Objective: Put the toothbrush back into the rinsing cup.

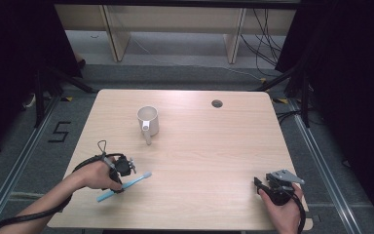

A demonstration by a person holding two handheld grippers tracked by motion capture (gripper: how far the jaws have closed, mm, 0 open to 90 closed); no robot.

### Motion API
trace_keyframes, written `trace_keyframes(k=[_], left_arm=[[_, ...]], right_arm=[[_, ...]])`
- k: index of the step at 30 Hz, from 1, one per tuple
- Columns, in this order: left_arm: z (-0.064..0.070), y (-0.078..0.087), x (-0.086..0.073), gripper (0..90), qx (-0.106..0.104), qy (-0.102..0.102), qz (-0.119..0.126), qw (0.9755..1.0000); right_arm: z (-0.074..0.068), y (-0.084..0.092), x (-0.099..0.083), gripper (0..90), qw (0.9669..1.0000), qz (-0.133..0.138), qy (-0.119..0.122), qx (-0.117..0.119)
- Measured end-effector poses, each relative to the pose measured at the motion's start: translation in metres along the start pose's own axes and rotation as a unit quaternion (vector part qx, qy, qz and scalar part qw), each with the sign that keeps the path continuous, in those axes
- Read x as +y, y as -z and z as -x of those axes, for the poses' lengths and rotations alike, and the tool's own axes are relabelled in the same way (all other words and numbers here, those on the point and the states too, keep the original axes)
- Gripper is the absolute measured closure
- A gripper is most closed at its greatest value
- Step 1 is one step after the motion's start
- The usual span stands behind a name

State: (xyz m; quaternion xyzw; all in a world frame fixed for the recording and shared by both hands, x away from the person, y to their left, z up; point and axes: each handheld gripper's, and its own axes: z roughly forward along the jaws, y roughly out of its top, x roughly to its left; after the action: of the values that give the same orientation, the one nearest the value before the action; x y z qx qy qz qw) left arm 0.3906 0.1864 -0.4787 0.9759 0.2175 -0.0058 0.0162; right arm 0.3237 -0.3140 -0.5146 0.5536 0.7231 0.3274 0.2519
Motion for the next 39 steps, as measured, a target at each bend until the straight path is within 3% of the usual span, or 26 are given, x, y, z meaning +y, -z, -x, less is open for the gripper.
trace_keyframes(k=[1,8,22,25,27,34,39], left_arm=[[0.0,0.0,0.0,69.5,-0.001,0.001,-0.001,1.0],[0.0,-0.001,0.001,71.1,0.002,-0.006,-0.007,1.0],[0.005,0.0,0.003,77.9,0.016,-0.027,-0.011,0.9994],[0.006,-0.001,0.003,78.2,0.021,-0.033,-0.005,0.9992],[0.006,0.0,0.003,78.3,0.022,-0.036,-0.004,0.9991],[0.006,0.006,-0.001,78.4,0.031,-0.043,0.017,0.9984],[0.006,0.01,-0.004,78.4,0.029,-0.039,0.031,0.9984]], right_arm=[[-0.003,-0.001,-0.001,49.2,0.9998,0.001,-0.019,0.001],[-0.004,-0.001,-0.001,49.1,0.9997,-0.004,-0.022,0.004],[-0.002,0.0,-0.001,49.0,1.0,0.002,-0.008,-0.001],[-0.003,-0.002,-0.001,49.0,0.9999,0.004,-0.013,0.0],[-0.001,0.0,-0.001,49.0,1.0,0.004,0.003,-0.002],[-0.001,0.0,0.0,49.0,1.0,0.005,-0.001,-0.001],[-0.001,0.0,0.0,48.9,1.0,0.005,-0.003,-0.001]])
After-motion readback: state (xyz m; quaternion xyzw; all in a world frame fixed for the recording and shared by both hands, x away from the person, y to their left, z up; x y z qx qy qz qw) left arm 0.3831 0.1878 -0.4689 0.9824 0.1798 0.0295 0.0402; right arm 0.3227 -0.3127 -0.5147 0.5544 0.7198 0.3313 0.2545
